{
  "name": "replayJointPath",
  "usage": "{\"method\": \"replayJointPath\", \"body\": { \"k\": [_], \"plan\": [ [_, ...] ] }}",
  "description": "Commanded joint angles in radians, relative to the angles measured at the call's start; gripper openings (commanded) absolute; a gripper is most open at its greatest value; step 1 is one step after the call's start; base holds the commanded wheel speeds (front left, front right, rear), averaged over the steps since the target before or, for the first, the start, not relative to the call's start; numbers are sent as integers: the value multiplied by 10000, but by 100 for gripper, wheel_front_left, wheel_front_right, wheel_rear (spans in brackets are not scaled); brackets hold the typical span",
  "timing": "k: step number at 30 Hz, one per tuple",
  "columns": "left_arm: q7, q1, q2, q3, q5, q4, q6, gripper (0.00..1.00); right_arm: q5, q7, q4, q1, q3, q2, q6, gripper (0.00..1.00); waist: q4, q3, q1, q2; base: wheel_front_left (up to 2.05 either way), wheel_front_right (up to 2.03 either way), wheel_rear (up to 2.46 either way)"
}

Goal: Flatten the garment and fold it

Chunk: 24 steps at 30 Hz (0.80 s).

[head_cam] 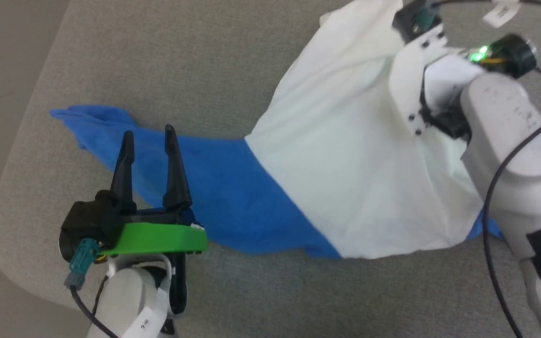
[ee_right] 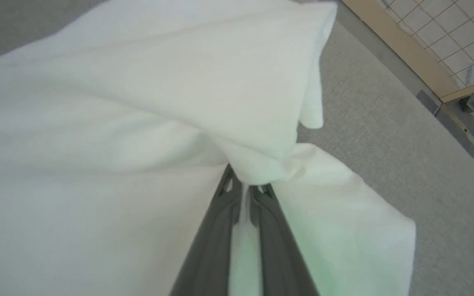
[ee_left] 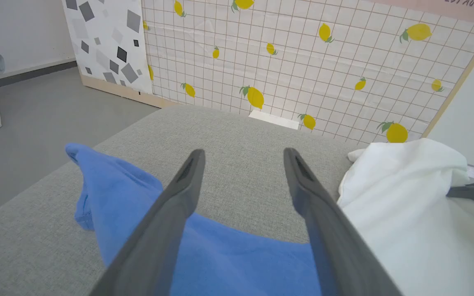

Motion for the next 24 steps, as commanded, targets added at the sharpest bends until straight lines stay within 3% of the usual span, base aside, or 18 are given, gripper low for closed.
{"method": "replayJointPath", "body": {
  "k": [1, 9, 10, 11, 17, 24],
  "plan": [
    [-37, -180, -25, -51, -142, -52, 57, 100, -225, -240, 118, -402, -304, 89, -13, 0, 259, 249, -1, 0, 0, 0, 0],
    [-37, -379, -25, -399, -335, 11, 131, 100, -1971, -1812, 992, -1466, -1814, 591, -13, 0, 637, 556, -1, 0, 0, 0, 0],
    [-37, -381, -25, -411, -346, 29, 144, 100, -2050, -1833, 1192, -1473, -1913, 690, -13, 37, 636, 527, -1, 0, 0, 0, 0],
    [-37, -370, -25, -412, -350, 49, 156, 100, -2113, -1868, 1325, -1477, -1914, 742, -13, 100, 622, 487, -1, 0, 0, 0, 0],
    [-37, -270, -25, -354, -215, 281, 68, 100, -1416, -2767, 1526, -1417, -2117, 1028, -13, 100, 332, -131, -1, 0, 0, 0, 0],
    [-38, 114, -26, -127, 41, 825, -264, 100, 200, -4076, 258, -143, -1627, 881, -13, 100, -348, -1404, -1, 0, 0, 0, 0]
  ]
}}
